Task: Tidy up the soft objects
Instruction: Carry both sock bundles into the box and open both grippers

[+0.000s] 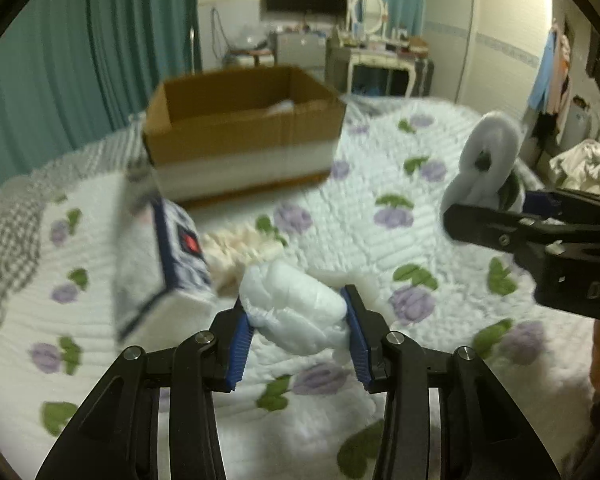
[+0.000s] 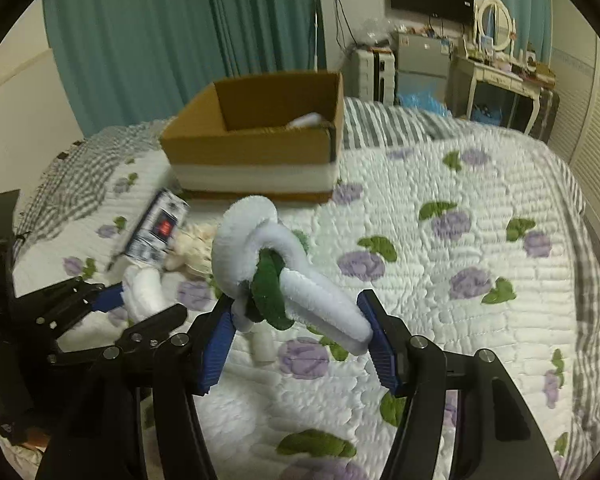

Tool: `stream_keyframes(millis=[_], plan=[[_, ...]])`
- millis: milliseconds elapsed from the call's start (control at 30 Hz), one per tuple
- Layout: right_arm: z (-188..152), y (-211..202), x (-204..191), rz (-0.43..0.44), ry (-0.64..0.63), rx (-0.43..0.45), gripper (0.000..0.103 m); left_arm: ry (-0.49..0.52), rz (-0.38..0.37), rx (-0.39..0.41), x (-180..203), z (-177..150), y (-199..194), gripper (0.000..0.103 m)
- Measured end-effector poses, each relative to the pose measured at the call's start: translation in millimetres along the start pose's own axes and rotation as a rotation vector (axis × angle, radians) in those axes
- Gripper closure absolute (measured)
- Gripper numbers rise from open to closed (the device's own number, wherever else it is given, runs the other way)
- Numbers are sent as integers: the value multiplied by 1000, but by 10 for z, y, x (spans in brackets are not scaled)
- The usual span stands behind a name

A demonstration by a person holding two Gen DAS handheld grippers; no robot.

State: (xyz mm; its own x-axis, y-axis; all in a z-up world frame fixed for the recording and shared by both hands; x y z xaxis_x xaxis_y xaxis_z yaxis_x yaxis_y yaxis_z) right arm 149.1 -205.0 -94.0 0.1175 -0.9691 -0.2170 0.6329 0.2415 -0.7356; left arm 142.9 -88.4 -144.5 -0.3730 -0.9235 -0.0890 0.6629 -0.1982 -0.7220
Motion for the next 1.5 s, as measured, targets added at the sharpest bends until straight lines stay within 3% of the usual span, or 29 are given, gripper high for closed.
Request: stream_keyframes(millis=[267, 533, 767, 933, 1067, 1233, 1267, 1300, 1333, 1400, 1500], plan=[[386, -532, -375, 25, -74, 91, 43, 11, 53, 132, -294, 533, -629, 62], [1101, -636, -677, 45, -131, 171, 43, 24, 113, 212, -684, 1146, -807, 61], [1778, -253, -713, 92, -112, 179, 43, 32, 148, 201, -1021, 1633, -313, 61], [2230, 310, -594, 97, -103, 158, 43, 28, 128, 187, -1213, 1847, 205, 59], [2344, 842, -541, 79, -111, 116, 43, 26, 134, 164, -1329, 1870, 670, 58], [2325, 1392, -492, 90, -88, 64, 37, 46, 170, 133, -1433, 1823, 1117, 41], [2320, 1462, -485, 92, -88, 58, 35, 45, 169, 133, -1445, 1811, 1148, 28], [2314, 1513, -479, 93, -88, 55, 31, 40, 170, 136, -1456, 1800, 1179, 21], [2316, 1551, -468, 89, -83, 57, 22, 32, 176, 145, -1481, 1786, 1196, 21], [2345, 1613, -411, 68, -78, 65, 14, 26, 190, 159, -1527, 1785, 1192, 20], [2396, 1532, -373, 31, -84, 98, 13, 33, 216, 151, -1562, 1790, 1136, 20]])
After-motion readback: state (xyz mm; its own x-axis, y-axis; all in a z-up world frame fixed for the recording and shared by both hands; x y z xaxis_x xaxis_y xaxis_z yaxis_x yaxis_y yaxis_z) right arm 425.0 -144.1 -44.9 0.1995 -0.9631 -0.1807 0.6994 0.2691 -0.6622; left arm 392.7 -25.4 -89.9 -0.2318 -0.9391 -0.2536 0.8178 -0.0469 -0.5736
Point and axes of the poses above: each gripper's, at about its wrist camera, not at the fingertips, and y roughly the way its jaws point, x to its right, z to its top, the point moved 8 cm from there along y, roughly the way its jaws point, and after that the axes turned 9 degrees about y, right-handed, at the moved point
